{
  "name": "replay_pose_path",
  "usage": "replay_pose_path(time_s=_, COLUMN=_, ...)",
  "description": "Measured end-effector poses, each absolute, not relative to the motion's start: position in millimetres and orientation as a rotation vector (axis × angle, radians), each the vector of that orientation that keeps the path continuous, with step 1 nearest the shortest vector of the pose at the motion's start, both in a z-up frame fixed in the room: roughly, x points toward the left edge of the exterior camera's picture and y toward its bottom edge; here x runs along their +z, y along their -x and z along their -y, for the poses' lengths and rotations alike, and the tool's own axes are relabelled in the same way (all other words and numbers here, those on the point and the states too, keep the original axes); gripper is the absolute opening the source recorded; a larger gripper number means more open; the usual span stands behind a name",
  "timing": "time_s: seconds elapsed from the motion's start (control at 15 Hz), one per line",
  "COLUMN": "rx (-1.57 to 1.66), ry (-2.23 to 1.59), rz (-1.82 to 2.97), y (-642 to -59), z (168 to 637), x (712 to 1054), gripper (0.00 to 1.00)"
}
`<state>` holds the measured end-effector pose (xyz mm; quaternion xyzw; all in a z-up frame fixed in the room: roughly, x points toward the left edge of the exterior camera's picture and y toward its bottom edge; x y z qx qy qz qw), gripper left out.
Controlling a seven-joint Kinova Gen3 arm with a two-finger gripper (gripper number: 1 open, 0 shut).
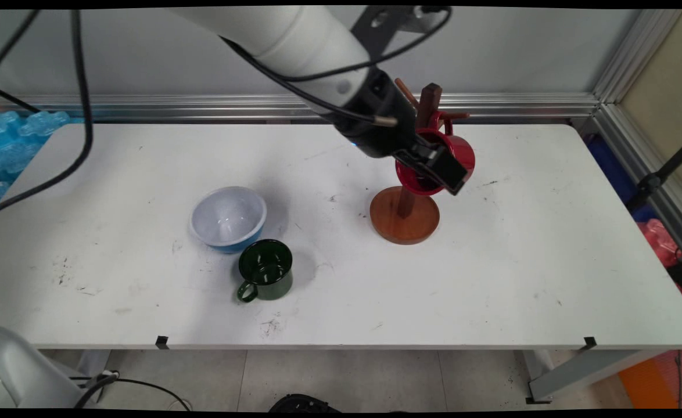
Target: Pick up the red mug from the rack
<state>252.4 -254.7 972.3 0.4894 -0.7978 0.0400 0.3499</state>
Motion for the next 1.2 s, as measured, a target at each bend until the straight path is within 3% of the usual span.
replay_pose_path(time_s=1.2, rx=0.187, ry=-1.438, rz=1.988, y=-181, z=285, x=936, gripper=1.00)
